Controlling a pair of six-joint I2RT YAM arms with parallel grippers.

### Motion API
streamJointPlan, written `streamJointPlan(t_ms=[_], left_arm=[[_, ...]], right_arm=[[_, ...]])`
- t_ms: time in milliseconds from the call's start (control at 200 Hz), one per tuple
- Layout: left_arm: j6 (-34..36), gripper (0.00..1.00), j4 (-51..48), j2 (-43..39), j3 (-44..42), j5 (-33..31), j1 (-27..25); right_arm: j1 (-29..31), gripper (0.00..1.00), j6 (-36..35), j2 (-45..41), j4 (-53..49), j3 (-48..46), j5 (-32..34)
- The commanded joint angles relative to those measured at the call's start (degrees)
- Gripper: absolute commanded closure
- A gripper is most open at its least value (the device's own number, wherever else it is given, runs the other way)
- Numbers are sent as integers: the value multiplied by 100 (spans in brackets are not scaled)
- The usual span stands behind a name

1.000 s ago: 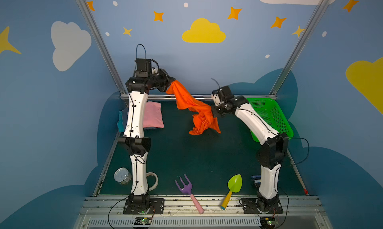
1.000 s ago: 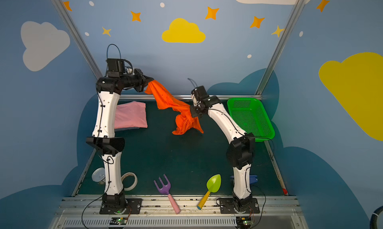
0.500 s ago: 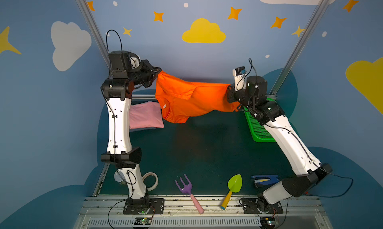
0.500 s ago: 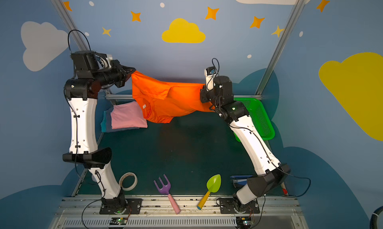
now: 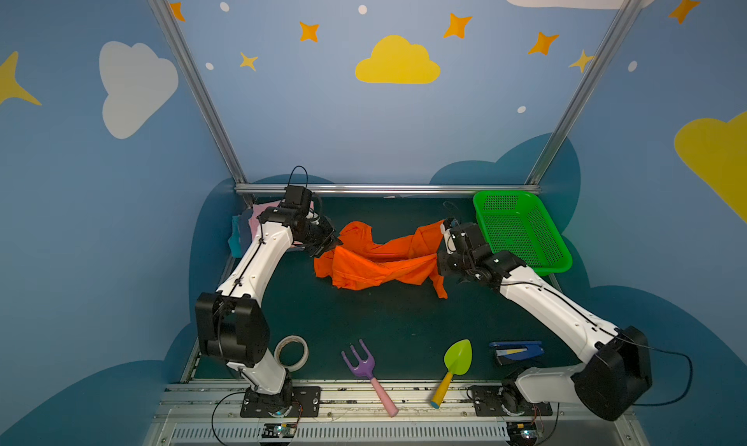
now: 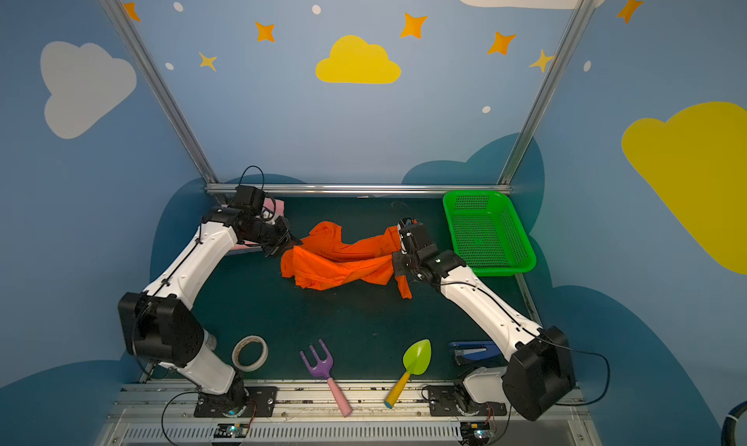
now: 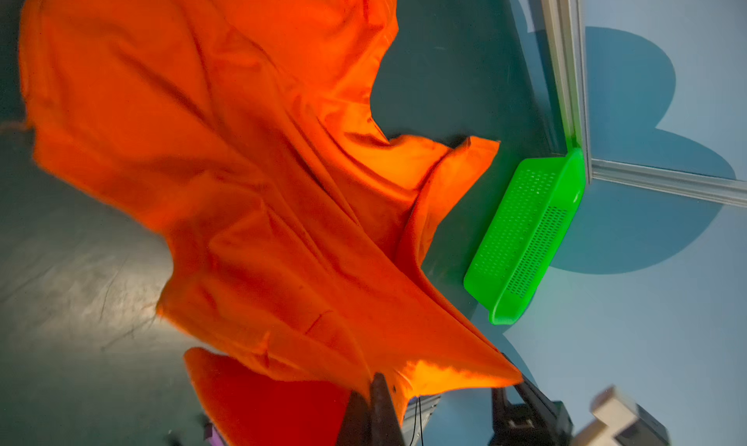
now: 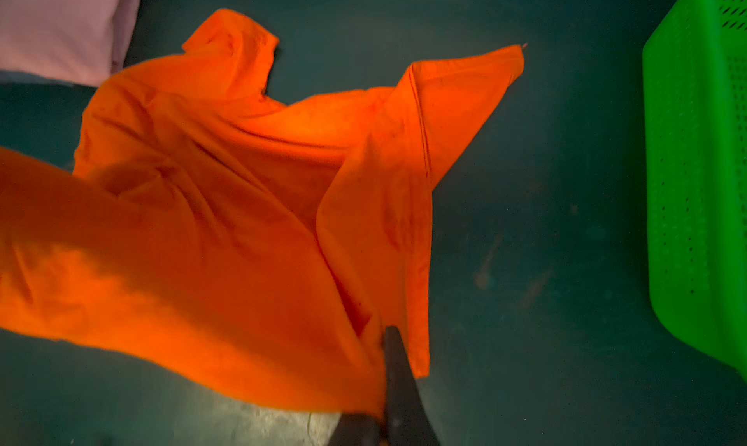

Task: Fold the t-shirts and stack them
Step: 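Raise the orange t-shirt high with both grippers, stretching it apart, then swing the shirt toward the robot and lay it flat on the table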

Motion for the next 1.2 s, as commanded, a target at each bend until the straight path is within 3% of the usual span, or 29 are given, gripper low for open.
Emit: streamJointPlan(t_ms=[0,100,280,340,401,486,611,736,881,1046,1192], left_arm=[[-3,96,438,574,860,-2,-49],[106,96,-258,1366,2659,-54,-49],[270,96,-2037,2896,7675,-445,18],[-19,96,-2083,3062,8605,-263,205],[-314,96,-1743,2750,8374,7,447],[-466,96,-1010,1866,7078,109,661],[-415,96,-205,588,5639,-136,714],[-317,96,-324,-105,5522,-383,722],[-428,96,-12,-949,5064,-539,716],[-415,96,436,-1714,4574,-1041,717],[-223,96,331,-1570,4561,-1527,717]], right_arm=[[-95,100,-383,874,343,983,311],[-218,100,-696,1780,137,2473,296],[-239,100,-1288,2639,-242,5326,408],[-239,100,-1397,2663,-231,5811,519],[-230,100,-1440,2536,-150,5985,617],[-191,100,-1414,2108,30,5833,688],[42,100,-1419,1030,666,4866,695],[256,100,-1197,-93,1210,3958,627],[311,100,-626,-938,1175,3599,622],[315,100,-355,-1189,956,3617,606],[308,100,-607,-847,816,3622,1007]])
